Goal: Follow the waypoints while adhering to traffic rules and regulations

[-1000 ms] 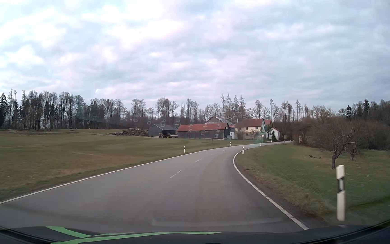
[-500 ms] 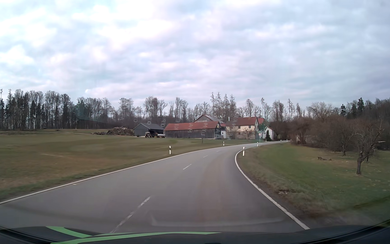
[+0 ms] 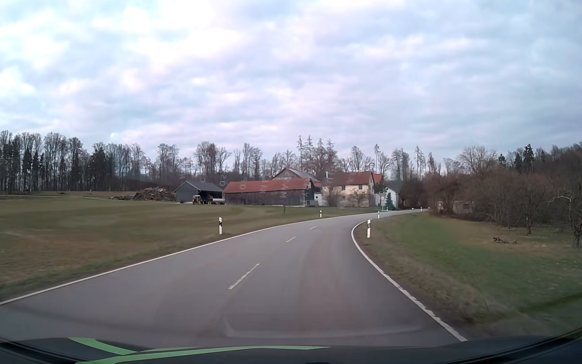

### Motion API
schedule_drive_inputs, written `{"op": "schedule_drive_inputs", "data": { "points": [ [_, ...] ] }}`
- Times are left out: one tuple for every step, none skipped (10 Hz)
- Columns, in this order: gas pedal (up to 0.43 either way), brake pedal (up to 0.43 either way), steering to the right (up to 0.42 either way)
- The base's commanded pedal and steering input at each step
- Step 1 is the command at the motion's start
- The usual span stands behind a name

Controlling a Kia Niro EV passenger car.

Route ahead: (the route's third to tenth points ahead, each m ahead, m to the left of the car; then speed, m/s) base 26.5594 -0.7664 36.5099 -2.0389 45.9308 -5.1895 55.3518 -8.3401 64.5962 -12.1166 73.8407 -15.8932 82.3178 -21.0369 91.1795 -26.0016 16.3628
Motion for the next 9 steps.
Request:
{"op": "schedule_drive_inputs", "data": {
  "points": [
    [0.169,0.000,0.029],
    [0.157,0.000,0.030],
    [0.157,0.000,0.032],
    [0.150,0.000,0.033],
    [0.138,0.000,0.033],
    [0.130,0.000,0.034],
    [0.118,0.000,0.033],
    [0.110,0.000,0.033],
    [0.098,0.000,0.033]
  ]
}}
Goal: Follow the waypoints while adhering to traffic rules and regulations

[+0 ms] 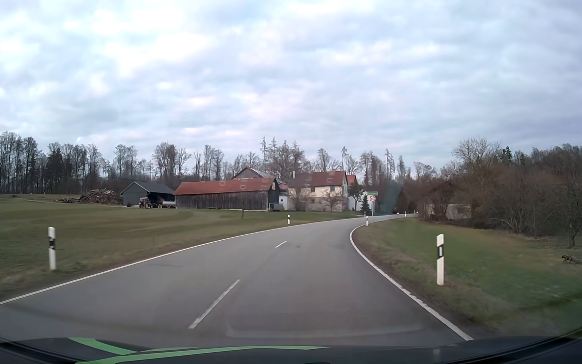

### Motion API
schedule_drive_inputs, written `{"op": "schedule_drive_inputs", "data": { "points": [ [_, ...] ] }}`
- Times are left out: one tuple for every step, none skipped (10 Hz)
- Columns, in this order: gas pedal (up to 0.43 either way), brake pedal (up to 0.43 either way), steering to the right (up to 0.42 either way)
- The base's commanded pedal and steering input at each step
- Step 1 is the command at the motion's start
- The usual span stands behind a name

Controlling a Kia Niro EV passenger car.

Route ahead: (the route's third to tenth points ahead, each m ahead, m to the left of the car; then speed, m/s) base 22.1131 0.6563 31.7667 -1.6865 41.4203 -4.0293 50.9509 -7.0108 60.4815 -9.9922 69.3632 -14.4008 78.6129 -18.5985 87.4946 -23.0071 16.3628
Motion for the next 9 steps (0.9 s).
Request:
{"op": "schedule_drive_inputs", "data": {
  "points": [
    [0.087,0.000,0.033],
    [0.079,0.000,0.033],
    [0.079,0.000,0.033],
    [0.067,0.000,0.033],
    [0.067,0.000,0.033],
    [0.067,0.000,0.032],
    [0.067,0.000,0.032],
    [0.067,0.000,0.030],
    [0.067,0.000,0.029]
  ]
}}
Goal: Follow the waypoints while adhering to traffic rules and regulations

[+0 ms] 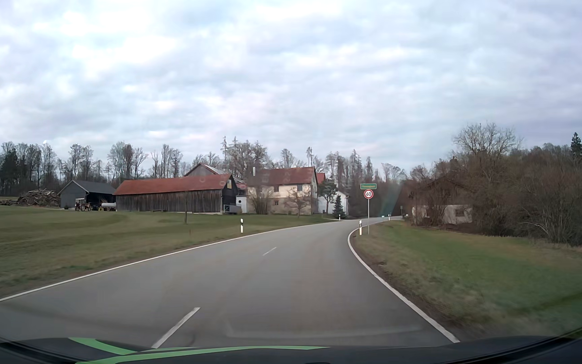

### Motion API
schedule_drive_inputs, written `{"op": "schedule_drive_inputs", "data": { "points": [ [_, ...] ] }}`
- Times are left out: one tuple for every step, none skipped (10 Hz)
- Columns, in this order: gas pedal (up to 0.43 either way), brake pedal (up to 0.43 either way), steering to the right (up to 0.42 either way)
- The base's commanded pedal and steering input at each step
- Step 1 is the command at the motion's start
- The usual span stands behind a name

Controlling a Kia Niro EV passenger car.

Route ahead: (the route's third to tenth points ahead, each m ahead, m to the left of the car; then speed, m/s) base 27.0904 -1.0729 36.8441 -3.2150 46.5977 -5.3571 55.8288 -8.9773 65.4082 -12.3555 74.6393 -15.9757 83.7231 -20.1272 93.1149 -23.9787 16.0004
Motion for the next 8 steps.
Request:
{"op": "schedule_drive_inputs", "data": {
  "points": [
    [0.067,0.000,0.028],
    [0.067,0.000,0.028],
    [0.067,0.000,0.028],
    [0.067,0.000,0.027],
    [0.067,0.000,0.026],
    [0.067,0.000,0.025],
    [0.067,0.000,0.023],
    [0.067,0.000,0.023]
  ]
}}
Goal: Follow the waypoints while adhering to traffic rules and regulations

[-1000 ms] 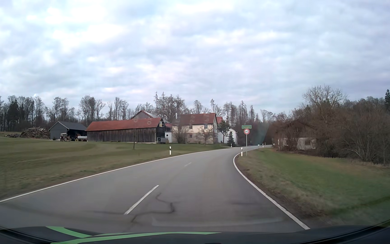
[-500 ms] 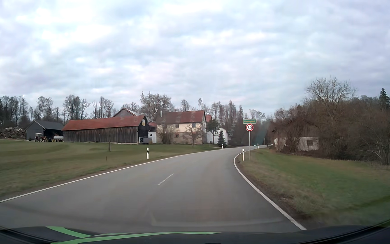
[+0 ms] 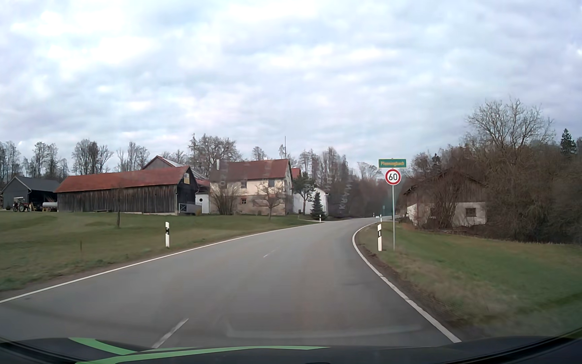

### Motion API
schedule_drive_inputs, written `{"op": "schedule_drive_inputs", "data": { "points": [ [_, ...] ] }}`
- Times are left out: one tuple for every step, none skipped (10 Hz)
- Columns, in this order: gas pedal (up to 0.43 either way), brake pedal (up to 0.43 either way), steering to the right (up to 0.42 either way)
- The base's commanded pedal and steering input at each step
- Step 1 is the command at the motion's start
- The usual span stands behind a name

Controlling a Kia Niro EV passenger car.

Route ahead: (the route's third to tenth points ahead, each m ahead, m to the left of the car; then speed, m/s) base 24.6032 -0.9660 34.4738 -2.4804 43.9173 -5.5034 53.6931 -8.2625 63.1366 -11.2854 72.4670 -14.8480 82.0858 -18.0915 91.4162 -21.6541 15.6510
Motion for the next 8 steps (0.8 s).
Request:
{"op": "schedule_drive_inputs", "data": {
  "points": [
    [0.067,0.000,0.023],
    [0.067,0.000,0.024],
    [0.067,0.000,0.025],
    [0.067,0.000,0.028],
    [0.067,0.000,0.028],
    [0.067,0.000,0.029],
    [0.067,0.000,0.031],
    [0.067,0.000,0.034]
  ]
}}
